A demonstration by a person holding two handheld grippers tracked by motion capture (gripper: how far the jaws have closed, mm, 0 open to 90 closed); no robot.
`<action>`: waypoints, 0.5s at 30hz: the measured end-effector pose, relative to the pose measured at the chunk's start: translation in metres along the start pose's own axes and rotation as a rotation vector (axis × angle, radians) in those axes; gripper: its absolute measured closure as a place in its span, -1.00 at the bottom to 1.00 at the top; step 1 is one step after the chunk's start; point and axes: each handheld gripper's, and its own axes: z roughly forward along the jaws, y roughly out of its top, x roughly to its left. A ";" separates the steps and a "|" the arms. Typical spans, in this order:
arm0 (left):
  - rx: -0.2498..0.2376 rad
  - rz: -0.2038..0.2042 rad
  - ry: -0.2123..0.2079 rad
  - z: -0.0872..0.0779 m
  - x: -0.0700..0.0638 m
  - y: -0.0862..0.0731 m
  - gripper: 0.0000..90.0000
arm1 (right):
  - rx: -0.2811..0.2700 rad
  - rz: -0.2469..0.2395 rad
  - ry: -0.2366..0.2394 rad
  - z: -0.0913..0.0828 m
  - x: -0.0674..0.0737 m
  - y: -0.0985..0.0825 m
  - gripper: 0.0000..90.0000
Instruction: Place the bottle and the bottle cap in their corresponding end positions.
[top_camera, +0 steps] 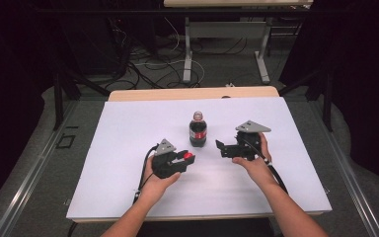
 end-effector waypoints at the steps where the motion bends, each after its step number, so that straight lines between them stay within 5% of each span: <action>1: 0.020 0.001 -0.011 0.005 -0.001 -0.001 0.34 | 0.002 0.008 0.001 -0.005 -0.002 -0.001 -1.00; 7: 0.075 0.015 -0.004 0.028 -0.004 -0.010 0.34 | -0.027 0.010 -0.024 -0.031 -0.009 -0.014 -1.00; 15: 0.140 0.016 -0.027 0.036 -0.006 -0.020 0.33 | -0.043 0.062 -0.053 -0.053 -0.022 -0.031 -1.00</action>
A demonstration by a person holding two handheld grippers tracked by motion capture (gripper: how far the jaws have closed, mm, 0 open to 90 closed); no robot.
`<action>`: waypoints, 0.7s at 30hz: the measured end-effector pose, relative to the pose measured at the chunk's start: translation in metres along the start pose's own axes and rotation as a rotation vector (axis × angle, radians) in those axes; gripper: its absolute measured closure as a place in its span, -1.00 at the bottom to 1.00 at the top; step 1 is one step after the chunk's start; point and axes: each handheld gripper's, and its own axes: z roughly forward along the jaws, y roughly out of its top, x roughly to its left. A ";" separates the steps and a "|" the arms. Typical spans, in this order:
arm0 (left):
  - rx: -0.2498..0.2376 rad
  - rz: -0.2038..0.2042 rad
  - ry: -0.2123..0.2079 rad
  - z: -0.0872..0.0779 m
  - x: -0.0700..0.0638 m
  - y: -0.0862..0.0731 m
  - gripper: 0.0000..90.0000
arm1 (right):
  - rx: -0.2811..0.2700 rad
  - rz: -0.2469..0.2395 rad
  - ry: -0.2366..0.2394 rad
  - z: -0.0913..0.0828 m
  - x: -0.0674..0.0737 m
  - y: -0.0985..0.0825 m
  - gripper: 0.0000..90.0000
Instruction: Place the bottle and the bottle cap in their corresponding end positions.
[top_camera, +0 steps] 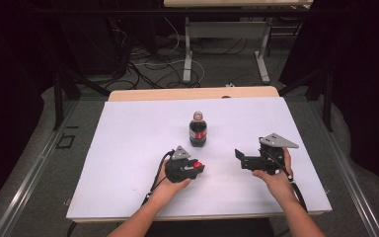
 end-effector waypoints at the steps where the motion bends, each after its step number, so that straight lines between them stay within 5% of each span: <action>1: 0.006 0.010 0.008 0.000 -0.001 0.000 0.33 | -0.002 0.002 -0.012 -0.001 -0.003 -0.001 -1.00; 4: 0.010 0.021 0.012 0.000 -0.002 0.001 0.32 | -0.001 0.016 -0.019 -0.003 -0.007 -0.003 -1.00; 10: 0.009 0.002 0.029 -0.004 -0.001 0.001 -0.07 | 0.004 0.021 -0.013 0.000 -0.008 -0.006 -1.00; 21: -0.085 -0.128 0.066 -0.066 0.031 0.004 -0.76 | 0.010 0.022 -0.018 -0.002 -0.011 -0.009 -1.00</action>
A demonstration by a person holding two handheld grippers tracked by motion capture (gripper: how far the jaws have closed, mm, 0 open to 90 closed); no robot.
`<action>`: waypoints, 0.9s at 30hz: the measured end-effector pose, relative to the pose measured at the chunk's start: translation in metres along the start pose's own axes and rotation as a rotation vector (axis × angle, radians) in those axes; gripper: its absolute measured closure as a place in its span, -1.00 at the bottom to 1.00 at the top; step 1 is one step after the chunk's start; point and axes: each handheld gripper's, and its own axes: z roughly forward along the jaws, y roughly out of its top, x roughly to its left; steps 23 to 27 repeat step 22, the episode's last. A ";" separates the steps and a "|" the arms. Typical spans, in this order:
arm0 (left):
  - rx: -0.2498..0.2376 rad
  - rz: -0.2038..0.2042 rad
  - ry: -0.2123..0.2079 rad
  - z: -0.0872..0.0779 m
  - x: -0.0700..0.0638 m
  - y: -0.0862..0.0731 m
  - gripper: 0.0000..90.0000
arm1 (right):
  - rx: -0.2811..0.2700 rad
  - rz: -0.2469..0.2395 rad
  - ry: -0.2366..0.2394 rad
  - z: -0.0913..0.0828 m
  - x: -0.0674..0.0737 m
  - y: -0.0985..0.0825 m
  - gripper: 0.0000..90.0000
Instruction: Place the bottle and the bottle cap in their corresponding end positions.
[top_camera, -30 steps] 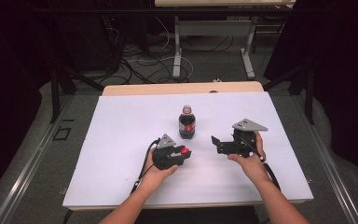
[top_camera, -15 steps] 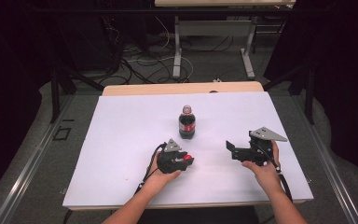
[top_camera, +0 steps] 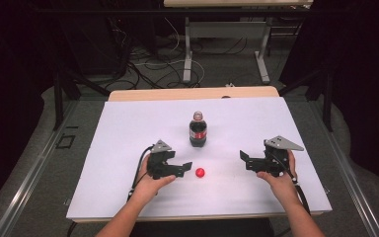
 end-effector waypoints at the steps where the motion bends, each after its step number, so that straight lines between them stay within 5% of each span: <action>1: -0.008 -0.008 0.010 -0.006 0.004 0.000 -0.80 | 0.000 0.002 -0.007 0.000 -0.001 -0.001 -1.00; 4: 0.001 -0.021 0.034 -0.024 0.015 0.001 -0.98 | 0.009 0.005 -0.007 0.000 -0.003 -0.003 -1.00; 15: -0.046 -0.053 0.140 -0.070 0.042 -0.015 -0.99 | 0.026 -0.001 -0.002 -0.002 -0.007 -0.010 -1.00; 22: -0.050 -0.068 0.204 -0.083 0.058 -0.029 -0.99 | 0.037 0.012 -0.006 -0.002 -0.009 -0.013 -1.00; 27: -0.050 -0.068 0.204 -0.083 0.058 -0.029 -0.99 | 0.037 0.012 -0.006 -0.002 -0.009 -0.013 -1.00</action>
